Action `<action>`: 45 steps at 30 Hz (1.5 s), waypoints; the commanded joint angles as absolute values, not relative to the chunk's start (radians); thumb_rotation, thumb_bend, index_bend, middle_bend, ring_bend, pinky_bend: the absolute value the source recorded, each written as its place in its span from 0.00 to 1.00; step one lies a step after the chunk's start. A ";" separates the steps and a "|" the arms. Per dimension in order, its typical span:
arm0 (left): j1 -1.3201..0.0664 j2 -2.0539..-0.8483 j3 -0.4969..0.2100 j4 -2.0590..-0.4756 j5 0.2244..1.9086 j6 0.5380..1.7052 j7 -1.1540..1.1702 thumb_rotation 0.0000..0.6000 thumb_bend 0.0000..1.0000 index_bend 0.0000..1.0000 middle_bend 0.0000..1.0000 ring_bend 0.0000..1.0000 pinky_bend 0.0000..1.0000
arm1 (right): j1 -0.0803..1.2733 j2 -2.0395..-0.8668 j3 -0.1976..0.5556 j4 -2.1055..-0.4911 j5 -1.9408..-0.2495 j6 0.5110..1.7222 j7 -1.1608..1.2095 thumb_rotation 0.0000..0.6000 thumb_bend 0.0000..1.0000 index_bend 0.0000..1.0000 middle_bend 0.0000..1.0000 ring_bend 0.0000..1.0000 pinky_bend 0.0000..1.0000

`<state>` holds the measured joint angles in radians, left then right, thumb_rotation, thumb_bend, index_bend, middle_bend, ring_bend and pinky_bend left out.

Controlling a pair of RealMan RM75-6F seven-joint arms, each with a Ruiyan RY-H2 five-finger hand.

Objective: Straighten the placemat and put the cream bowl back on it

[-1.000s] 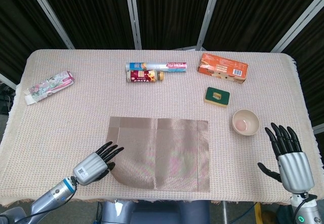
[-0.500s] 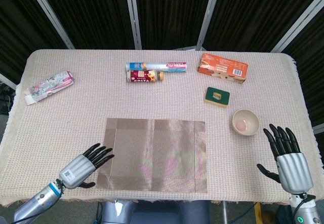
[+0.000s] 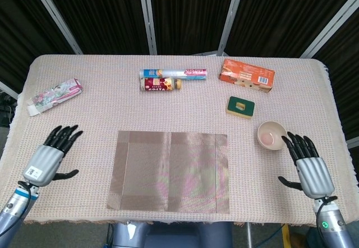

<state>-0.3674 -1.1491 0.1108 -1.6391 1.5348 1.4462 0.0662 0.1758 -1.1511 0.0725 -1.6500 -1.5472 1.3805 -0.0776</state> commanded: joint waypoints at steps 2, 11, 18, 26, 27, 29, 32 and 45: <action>-0.334 -1.179 0.032 -1.622 1.446 1.476 0.086 1.00 0.00 0.00 0.00 0.00 0.00 | 0.279 -1.182 0.115 -1.572 -1.462 1.224 -0.071 1.00 0.00 0.12 0.00 0.00 0.00; -0.322 -1.212 -0.010 -1.540 1.416 1.459 0.040 1.00 0.00 0.00 0.00 0.00 0.00 | 0.394 -1.349 0.150 -1.341 -1.374 1.065 -0.085 1.00 0.00 0.30 0.00 0.00 0.00; -0.311 -1.211 -0.027 -1.527 1.424 1.469 0.029 1.00 0.00 0.00 0.00 0.00 0.00 | 0.432 -1.442 0.158 -1.196 -1.338 1.018 -0.070 1.00 0.02 0.31 0.00 0.00 0.00; -0.303 -1.210 -0.033 -1.534 1.443 1.476 0.028 1.00 0.00 0.00 0.00 0.00 0.00 | 0.445 -1.487 0.151 -1.101 -1.317 0.990 -0.076 1.00 0.08 0.34 0.00 0.00 0.00; -0.302 -1.210 -0.034 -1.534 1.443 1.475 0.027 1.00 0.00 0.00 0.00 0.00 0.00 | 0.445 -1.490 0.150 -1.094 -1.315 0.987 -0.074 1.00 0.11 0.35 0.00 0.00 0.00; -0.300 -1.209 -0.037 -1.535 1.444 1.472 0.023 1.00 0.00 0.00 0.00 0.00 0.00 | 0.447 -1.498 0.146 -1.078 -1.313 0.982 -0.068 1.00 0.16 0.40 0.00 0.00 0.00; -0.298 -1.207 -0.042 -1.535 1.447 1.470 0.019 1.00 0.00 0.00 0.00 0.00 0.00 | 0.447 -1.510 0.141 -1.059 -1.320 0.986 -0.051 1.00 0.27 0.48 0.00 0.00 0.00; -0.286 -1.198 -0.056 -1.543 1.460 1.463 -0.002 1.00 0.00 0.00 0.00 0.00 0.00 | 0.437 -1.523 0.112 -1.055 -1.438 1.134 0.033 1.00 0.46 0.67 0.00 0.00 0.00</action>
